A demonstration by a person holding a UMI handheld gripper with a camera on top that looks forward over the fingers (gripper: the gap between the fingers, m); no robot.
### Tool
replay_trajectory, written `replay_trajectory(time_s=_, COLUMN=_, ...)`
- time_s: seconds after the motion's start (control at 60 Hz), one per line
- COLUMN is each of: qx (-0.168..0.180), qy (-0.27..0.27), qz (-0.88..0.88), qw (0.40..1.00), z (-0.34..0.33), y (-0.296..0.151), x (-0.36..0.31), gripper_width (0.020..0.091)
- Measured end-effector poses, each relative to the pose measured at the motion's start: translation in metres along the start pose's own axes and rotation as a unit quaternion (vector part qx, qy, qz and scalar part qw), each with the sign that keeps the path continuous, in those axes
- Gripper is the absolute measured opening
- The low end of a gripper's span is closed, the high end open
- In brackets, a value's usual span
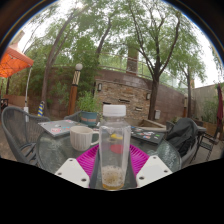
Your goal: Pour water
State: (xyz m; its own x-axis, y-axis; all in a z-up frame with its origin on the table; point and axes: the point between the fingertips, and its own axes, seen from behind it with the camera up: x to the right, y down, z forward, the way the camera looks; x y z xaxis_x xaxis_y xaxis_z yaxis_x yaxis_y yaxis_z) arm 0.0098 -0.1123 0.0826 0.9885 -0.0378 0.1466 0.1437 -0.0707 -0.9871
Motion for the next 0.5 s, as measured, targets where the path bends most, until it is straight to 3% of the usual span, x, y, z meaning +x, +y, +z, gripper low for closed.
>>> replay_trajectory(time_s=0.117, qx=-0.010, qy=0.003, qz=0.011, qw=1.000, z=0.006, y=0.001, x=-0.002, gripper_width=0.0470)
replay_trajectory(time_s=0.267, qx=-0.029, qy=-0.007, qz=-0.026, qw=0.999, z=0.020, y=-0.005, x=-0.005, gripper_width=0.0394)
replay_trajectory(time_s=0.333, qx=-0.033, qy=-0.006, qz=-0.106, qw=0.994, z=0.030, y=-0.015, x=-0.001, gripper_width=0.0394)
replay_trajectory(time_s=0.4, qx=-0.016, qy=0.025, qz=-0.214, qw=0.976, z=0.053, y=-0.037, x=0.011, gripper_width=0.0394)
replay_trajectory(time_s=0.5, qx=0.000, qy=0.042, qz=-0.408, qw=0.912, z=0.093, y=-0.061, x=0.022, gripper_width=0.0392)
